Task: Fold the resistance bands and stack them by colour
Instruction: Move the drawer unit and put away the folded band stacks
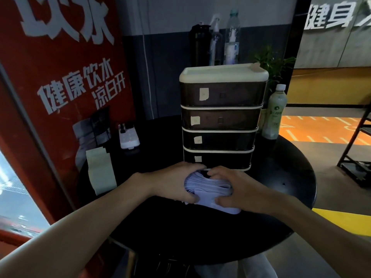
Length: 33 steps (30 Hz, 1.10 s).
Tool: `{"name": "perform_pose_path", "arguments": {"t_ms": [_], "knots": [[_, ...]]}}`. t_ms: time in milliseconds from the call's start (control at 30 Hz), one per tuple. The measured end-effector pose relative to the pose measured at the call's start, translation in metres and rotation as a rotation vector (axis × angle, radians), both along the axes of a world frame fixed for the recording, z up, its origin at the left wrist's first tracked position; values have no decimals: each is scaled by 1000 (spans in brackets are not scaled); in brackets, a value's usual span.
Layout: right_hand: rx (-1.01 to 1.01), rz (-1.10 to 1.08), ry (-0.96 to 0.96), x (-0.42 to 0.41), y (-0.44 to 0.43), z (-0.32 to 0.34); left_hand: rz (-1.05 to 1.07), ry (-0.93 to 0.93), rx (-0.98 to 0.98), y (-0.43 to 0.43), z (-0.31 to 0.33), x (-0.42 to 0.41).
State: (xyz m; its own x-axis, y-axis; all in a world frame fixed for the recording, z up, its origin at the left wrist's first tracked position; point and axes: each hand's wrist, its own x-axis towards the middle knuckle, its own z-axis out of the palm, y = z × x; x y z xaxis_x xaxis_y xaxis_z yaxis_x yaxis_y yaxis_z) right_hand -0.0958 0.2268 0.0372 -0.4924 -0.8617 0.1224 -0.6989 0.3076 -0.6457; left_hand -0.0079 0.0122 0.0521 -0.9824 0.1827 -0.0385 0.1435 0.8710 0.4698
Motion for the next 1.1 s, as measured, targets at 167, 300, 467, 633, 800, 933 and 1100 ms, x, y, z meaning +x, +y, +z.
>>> {"name": "perform_pose_path", "arguments": {"t_ms": [167,300,467,633,800,933,1100], "knots": [[-2,-24,27,-2,4,0,40,65,39,-8,-4,4],[-76,-103,-16,-1,21,-8,84,185,142,-14,-14,12],[-171,-226,-55,2,21,-30,271,356,498,-10,-47,26],[-254,-238,-107,10,1,-37,262,356,514,0,-59,30],[-322,-261,-130,15,-2,-43,269,381,455,-2,-64,28],[-301,-211,-179,12,4,-42,299,376,475,-5,-66,28],[-186,-239,-79,8,8,-37,310,288,500,-1,-59,30]]}}
